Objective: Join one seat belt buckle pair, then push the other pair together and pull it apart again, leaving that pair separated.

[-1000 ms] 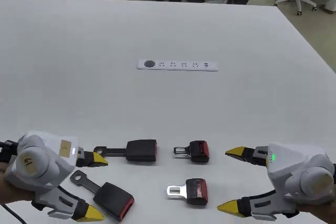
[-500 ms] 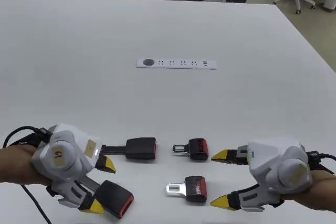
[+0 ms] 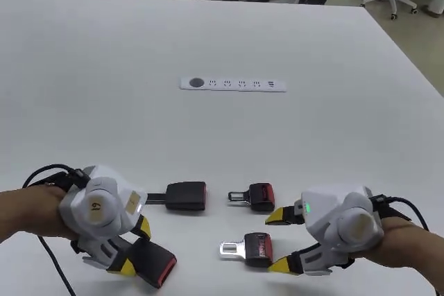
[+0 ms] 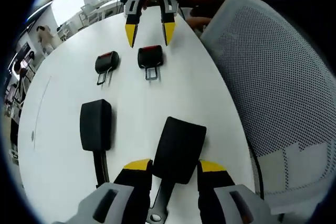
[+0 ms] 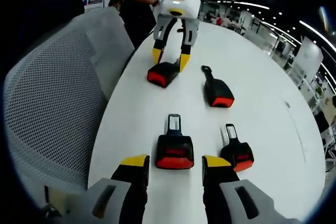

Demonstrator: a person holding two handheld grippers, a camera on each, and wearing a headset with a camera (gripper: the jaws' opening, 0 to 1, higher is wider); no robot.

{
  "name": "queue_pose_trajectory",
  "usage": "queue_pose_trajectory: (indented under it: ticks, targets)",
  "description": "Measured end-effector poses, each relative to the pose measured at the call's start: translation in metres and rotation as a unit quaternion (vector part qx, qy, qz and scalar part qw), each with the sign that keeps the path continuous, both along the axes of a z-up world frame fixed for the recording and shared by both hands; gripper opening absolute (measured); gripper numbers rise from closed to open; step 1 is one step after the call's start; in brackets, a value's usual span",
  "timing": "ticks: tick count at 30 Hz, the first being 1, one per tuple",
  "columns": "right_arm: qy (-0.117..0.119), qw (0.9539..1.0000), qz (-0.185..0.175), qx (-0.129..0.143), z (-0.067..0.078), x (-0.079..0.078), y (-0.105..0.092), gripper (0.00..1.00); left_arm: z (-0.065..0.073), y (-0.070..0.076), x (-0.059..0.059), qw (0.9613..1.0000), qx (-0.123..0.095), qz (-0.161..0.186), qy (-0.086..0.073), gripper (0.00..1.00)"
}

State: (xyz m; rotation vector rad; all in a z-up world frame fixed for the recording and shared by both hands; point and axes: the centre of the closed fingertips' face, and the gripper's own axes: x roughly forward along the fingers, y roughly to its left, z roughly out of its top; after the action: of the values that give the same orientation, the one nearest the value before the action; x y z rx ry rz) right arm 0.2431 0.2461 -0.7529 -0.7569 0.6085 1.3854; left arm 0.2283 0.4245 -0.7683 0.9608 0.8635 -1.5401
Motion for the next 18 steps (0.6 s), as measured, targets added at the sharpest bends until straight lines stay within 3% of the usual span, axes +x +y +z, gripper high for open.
queue_pose_trajectory:
  ticks: [6,18]
  targets:
    - [0.002,0.9998,0.002,-0.017,-0.009,0.0,0.001,0.33,-0.002,0.003,0.003,0.9998,0.002,0.02,0.002,0.33]
    - [-0.002,0.9994,0.012,-0.032,-0.024,0.002,-0.003,0.31,-0.002,0.003,0.003,0.9965,-0.018,0.08,0.017,0.32]
